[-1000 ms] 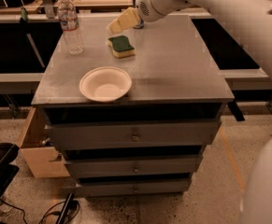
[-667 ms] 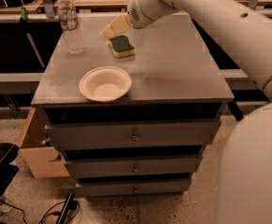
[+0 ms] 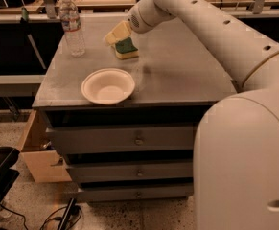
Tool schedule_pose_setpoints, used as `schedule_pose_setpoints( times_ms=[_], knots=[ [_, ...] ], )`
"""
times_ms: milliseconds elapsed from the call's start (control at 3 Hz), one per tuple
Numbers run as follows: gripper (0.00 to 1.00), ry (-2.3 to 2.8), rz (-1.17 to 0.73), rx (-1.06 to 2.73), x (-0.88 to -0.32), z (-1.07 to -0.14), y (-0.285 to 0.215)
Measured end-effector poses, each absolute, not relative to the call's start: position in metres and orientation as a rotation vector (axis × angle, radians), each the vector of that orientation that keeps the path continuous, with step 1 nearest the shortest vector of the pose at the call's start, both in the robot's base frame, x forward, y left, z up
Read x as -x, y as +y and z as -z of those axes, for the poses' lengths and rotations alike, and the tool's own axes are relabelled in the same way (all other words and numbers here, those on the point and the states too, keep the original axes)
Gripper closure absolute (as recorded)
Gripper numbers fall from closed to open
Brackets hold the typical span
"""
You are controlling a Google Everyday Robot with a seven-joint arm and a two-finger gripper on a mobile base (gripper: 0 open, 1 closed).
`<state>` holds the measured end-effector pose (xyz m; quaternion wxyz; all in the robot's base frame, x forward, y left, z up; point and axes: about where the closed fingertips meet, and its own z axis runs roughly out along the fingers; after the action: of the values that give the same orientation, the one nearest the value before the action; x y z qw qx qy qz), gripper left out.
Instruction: Pick sponge
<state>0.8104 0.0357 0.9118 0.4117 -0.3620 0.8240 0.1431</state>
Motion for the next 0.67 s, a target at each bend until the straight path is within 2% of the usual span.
schedule_pose_setpoints(
  times_ms=[667],
  knots=[
    [0.0,2.158,-0.411,0.914,-0.84,-0.867,0.034]
  ],
)
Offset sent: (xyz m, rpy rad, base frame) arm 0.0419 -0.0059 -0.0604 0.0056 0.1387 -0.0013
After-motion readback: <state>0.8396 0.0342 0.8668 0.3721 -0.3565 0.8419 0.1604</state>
